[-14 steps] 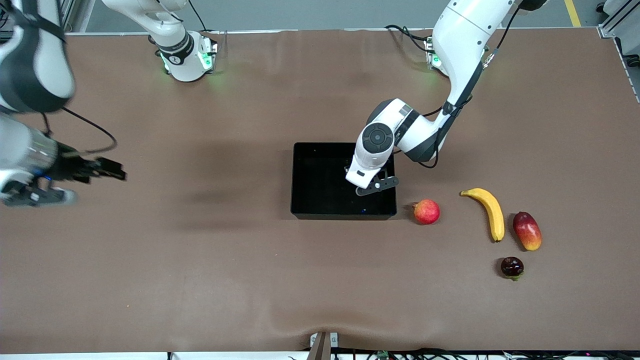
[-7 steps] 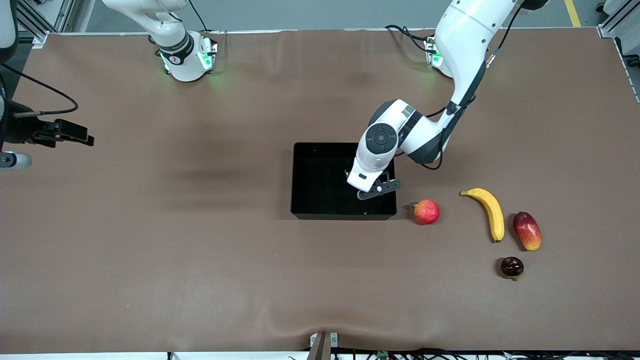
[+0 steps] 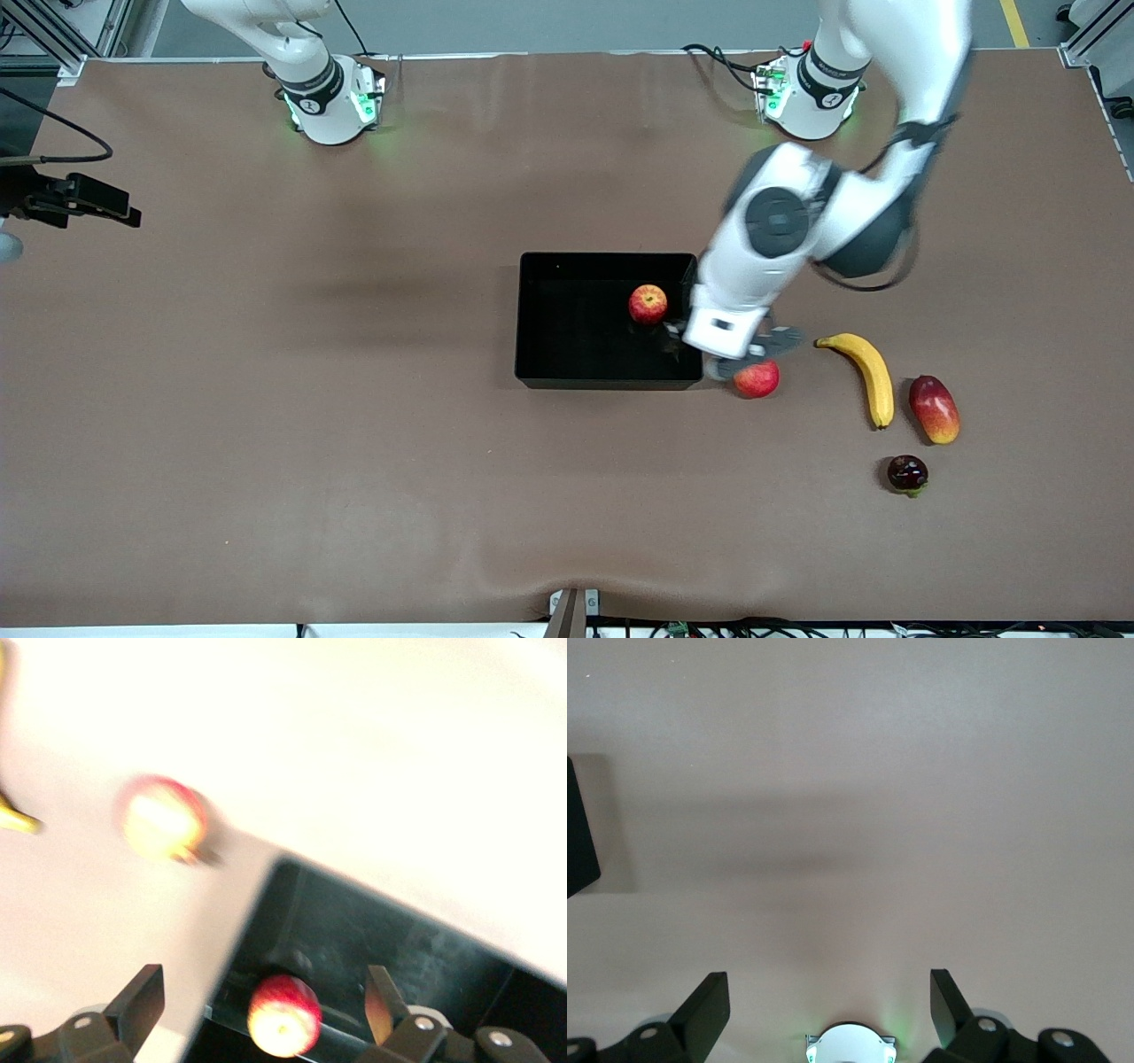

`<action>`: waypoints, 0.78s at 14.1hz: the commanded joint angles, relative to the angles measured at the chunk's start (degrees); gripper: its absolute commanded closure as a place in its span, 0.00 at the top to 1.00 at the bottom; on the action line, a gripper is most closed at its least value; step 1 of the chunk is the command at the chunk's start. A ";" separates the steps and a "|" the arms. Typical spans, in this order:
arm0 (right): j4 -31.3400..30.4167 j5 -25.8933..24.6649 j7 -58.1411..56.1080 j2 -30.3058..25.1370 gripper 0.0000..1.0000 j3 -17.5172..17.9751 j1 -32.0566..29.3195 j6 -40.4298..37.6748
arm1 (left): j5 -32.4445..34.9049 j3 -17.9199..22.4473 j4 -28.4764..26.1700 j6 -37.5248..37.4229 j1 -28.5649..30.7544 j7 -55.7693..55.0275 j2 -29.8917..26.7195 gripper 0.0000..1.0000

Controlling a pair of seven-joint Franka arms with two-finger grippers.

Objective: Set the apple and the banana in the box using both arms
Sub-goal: 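Lower the apple into the box and open the left gripper, then move the left gripper over the yellow banana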

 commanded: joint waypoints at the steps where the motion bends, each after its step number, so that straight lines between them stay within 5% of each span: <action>1: -0.92 -0.63 0.79 -1.00 1.00 0.91 -1.54 1.15 | 0.85 -0.39 0.20 -2.80 6.60 5.37 -1.43 1.00; 6: -0.83 0.07 0.00 -1.88 1.00 1.00 -1.63 3.53 | 0.85 -0.65 -6.46 -2.38 21.01 19.79 -2.40 1.00; 11: -0.30 0.16 4.39 -1.88 1.00 2.05 -0.13 1.51 | 0.85 -0.48 -20.70 19.65 28.67 20.42 0.75 1.00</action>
